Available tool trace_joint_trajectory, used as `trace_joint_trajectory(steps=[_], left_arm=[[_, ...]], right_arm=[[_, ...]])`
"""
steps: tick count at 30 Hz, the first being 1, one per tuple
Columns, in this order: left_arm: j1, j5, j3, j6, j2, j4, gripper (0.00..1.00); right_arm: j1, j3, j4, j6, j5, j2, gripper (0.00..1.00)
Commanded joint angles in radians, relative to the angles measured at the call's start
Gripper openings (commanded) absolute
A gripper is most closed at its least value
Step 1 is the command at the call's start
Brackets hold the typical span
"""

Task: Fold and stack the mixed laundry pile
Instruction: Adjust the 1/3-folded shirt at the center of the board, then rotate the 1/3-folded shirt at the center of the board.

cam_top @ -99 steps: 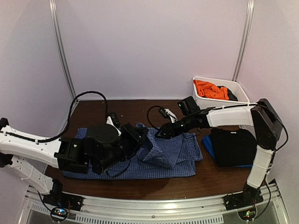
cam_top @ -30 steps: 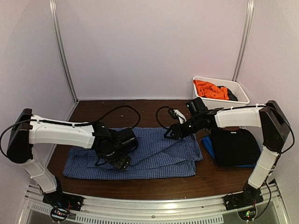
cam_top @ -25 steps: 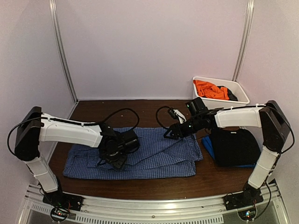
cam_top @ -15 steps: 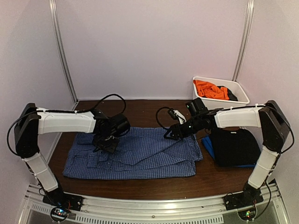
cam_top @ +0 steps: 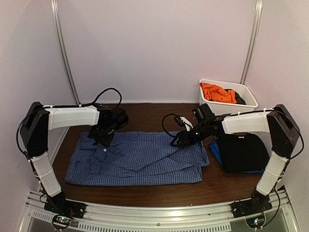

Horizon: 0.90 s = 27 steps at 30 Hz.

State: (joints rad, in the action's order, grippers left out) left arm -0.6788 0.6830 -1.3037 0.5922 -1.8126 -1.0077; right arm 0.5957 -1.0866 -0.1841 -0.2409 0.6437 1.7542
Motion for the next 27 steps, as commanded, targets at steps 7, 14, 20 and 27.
trace_joint_trajectory(steps=[7,14,20,27], left_arm=[[0.008,-0.213,0.171,-0.112,0.363,0.197,0.70],[0.008,-0.430,0.175,-0.186,0.287,0.331,0.73],[0.008,-0.507,0.130,-0.206,0.118,0.441,0.70],[0.033,-0.506,0.147,-0.143,-0.030,0.458,0.66]], right_arm=[[-0.004,0.049,-0.007,-0.005,-0.029,-0.059,0.56],[0.024,0.095,0.003,-0.060,-0.071,-0.068,0.51],[0.071,0.106,-0.001,-0.094,-0.170,-0.022,0.49],[0.071,0.039,-0.033,-0.075,-0.299,0.132,0.48]])
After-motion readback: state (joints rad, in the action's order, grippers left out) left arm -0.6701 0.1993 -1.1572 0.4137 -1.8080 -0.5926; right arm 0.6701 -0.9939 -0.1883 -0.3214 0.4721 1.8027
